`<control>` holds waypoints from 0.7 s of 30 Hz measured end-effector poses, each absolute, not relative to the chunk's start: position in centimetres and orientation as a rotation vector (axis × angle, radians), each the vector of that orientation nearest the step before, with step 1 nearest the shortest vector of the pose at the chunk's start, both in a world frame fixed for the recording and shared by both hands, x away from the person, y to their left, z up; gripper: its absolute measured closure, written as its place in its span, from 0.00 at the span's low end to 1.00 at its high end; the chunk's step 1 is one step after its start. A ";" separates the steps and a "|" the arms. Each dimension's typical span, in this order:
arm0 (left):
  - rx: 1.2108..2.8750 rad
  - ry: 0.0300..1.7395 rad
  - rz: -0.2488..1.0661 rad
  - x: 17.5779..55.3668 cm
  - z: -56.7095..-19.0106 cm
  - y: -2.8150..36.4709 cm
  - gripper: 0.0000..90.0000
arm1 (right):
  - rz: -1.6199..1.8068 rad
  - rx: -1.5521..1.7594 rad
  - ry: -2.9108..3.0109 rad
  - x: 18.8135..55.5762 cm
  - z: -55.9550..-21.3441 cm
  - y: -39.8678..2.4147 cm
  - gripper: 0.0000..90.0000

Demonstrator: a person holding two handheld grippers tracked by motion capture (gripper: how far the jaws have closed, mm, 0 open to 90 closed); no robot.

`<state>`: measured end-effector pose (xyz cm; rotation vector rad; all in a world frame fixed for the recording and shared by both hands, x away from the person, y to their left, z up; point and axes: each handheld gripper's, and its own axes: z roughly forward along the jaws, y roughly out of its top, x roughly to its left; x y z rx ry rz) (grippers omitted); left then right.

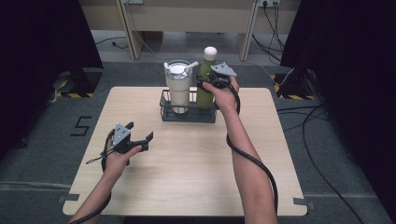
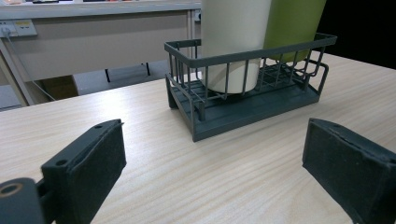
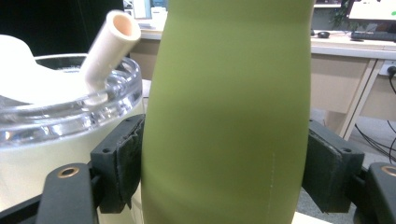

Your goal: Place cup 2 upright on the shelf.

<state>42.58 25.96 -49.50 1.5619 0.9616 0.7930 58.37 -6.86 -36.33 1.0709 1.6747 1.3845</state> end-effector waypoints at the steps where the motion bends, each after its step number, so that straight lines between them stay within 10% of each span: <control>1: 1.562 0.961 0.793 42.6 -49.5 26.0 0.06 | 1.382 1.072 1.676 58.4 -36.4 -6.9 0.27; 21: 1.560 0.959 0.791 42.6 -49.5 25.9 0.06 | 1.352 1.086 1.703 58.7 -37.8 -6.7 0.27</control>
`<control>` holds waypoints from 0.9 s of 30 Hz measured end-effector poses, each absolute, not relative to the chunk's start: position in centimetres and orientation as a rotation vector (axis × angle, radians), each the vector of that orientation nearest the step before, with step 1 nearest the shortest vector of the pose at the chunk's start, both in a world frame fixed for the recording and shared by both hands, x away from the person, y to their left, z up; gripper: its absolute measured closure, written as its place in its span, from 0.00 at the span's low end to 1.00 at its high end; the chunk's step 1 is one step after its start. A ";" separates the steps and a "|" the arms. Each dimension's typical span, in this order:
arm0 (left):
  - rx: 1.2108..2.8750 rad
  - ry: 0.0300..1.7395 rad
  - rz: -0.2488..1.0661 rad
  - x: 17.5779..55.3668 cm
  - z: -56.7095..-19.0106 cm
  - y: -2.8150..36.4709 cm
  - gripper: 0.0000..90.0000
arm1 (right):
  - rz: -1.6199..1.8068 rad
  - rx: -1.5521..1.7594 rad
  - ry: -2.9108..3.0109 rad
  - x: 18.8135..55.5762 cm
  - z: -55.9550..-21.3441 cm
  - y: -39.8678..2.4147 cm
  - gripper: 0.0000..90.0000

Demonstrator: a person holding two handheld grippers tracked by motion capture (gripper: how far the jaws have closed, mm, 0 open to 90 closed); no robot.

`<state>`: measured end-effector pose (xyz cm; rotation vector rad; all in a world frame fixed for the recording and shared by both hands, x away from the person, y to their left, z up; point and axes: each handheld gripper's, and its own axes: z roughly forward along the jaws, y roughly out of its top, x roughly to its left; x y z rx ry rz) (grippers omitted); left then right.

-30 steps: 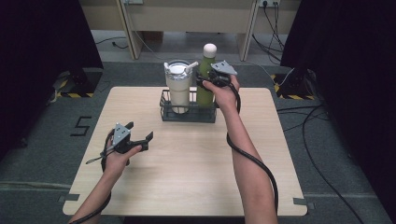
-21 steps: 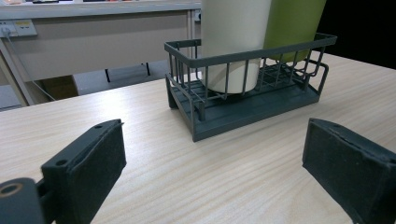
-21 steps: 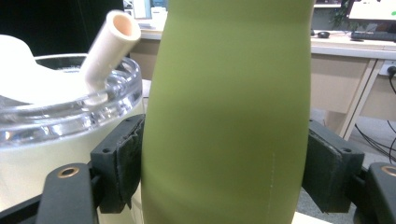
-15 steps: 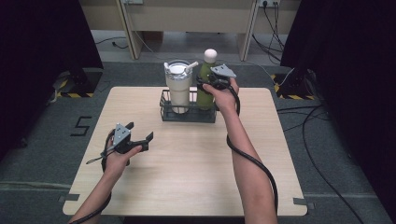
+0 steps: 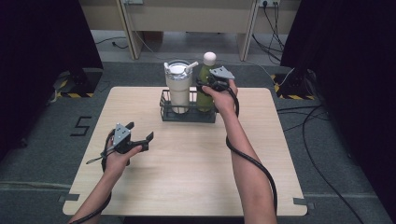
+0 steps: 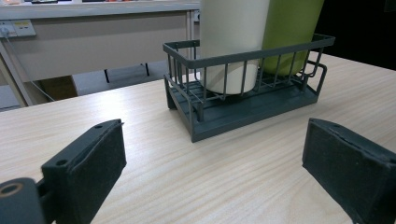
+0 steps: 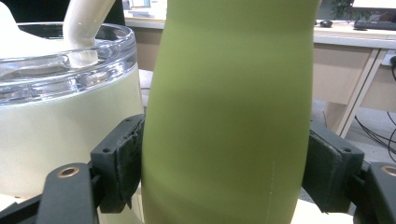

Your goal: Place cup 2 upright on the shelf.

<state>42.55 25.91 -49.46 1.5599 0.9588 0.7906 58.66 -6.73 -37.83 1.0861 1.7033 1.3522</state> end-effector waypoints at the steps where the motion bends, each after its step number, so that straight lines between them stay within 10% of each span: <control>1: 1.560 0.959 0.791 42.6 -49.5 25.9 0.06 | 1.352 1.084 1.704 58.7 -37.8 -6.7 0.27; 27: 1.563 0.969 0.787 42.6 -49.7 26.2 0.06 | 1.350 1.076 1.731 58.8 -38.1 -6.1 0.19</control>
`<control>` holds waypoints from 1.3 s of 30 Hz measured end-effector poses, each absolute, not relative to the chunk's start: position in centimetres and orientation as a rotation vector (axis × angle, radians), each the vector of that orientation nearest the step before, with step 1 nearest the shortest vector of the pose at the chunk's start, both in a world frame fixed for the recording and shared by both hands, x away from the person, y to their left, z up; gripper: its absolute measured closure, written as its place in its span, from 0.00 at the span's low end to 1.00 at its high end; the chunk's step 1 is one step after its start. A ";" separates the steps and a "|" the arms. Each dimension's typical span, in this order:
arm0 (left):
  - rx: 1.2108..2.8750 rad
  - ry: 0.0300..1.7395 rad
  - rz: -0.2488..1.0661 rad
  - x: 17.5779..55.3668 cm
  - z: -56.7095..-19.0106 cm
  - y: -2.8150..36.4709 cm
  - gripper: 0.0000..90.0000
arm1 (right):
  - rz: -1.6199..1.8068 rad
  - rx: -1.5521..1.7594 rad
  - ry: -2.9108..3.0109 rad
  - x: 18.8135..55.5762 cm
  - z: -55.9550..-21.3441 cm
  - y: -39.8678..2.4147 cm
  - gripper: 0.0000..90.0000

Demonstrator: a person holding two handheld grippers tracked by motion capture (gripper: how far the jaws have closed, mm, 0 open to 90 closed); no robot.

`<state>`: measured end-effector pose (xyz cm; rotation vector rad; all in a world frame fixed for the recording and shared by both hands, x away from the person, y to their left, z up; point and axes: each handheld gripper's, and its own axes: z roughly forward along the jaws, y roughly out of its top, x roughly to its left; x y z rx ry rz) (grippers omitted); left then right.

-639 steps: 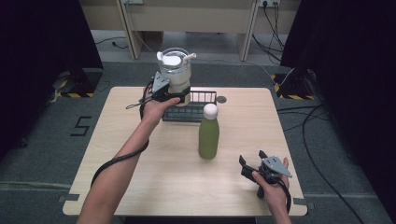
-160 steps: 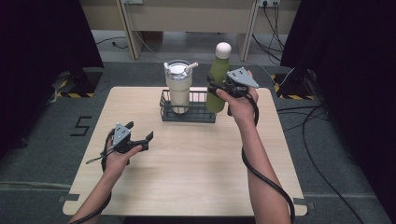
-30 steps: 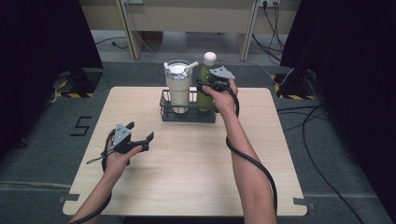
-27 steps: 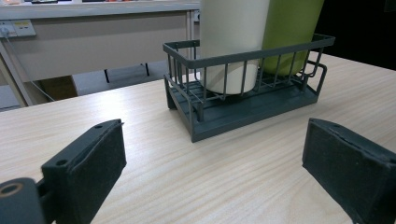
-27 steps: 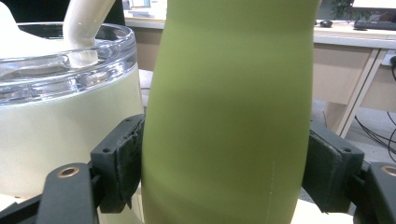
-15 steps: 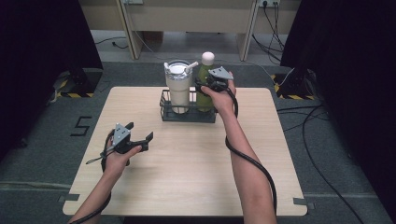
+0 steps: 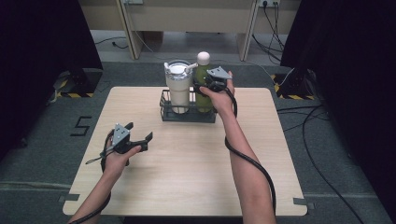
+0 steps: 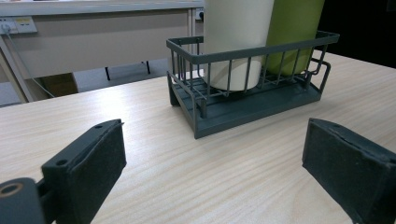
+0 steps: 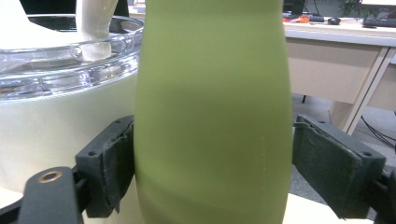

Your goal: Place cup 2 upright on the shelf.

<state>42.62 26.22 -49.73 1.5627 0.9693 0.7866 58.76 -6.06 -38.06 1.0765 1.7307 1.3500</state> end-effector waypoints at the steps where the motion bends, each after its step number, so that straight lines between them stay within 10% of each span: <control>1: 1.563 0.970 0.787 42.6 -49.7 26.2 0.06 | 1.350 1.074 1.730 58.7 -38.0 -6.1 0.18; 39: 1.569 0.968 0.799 42.6 -49.6 26.3 0.06 | 1.352 1.024 1.714 53.4 -38.5 -10.1 0.17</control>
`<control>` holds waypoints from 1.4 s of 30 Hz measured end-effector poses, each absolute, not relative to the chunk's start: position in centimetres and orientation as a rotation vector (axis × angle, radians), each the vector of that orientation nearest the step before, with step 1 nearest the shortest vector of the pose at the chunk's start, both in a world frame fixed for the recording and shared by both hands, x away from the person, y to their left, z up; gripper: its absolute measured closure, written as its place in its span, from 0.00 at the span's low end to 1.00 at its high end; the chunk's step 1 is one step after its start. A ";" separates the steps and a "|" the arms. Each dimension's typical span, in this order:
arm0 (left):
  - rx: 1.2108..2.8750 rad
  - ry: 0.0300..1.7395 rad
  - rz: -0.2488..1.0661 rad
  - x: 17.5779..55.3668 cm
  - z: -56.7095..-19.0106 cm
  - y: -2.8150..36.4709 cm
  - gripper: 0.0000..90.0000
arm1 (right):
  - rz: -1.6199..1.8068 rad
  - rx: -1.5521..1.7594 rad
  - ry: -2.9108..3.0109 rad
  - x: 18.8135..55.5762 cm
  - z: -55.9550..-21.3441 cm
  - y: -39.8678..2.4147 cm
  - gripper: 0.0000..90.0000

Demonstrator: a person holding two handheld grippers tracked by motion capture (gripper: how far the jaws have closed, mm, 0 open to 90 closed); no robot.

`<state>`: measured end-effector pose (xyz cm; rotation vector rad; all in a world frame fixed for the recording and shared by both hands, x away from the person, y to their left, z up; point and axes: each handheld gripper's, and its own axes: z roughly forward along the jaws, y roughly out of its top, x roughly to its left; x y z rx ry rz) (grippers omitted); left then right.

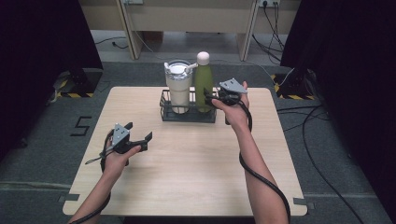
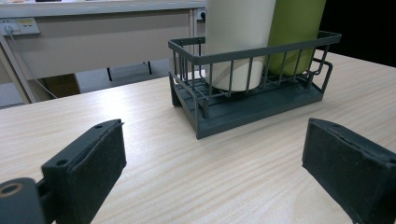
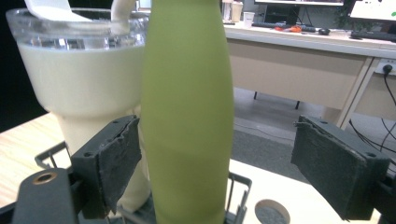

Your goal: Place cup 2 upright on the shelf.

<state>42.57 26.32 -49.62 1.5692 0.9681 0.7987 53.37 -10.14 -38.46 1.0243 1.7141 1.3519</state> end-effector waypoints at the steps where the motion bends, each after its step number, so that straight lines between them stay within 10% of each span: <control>1: 1.570 0.969 0.798 42.6 -49.6 26.3 0.06 | 1.350 1.024 1.719 53.2 -38.6 -10.3 0.17; 42: 1.589 0.974 0.801 42.4 -50.1 26.1 0.06 | 1.296 1.135 1.754 41.5 -47.9 -18.0 0.18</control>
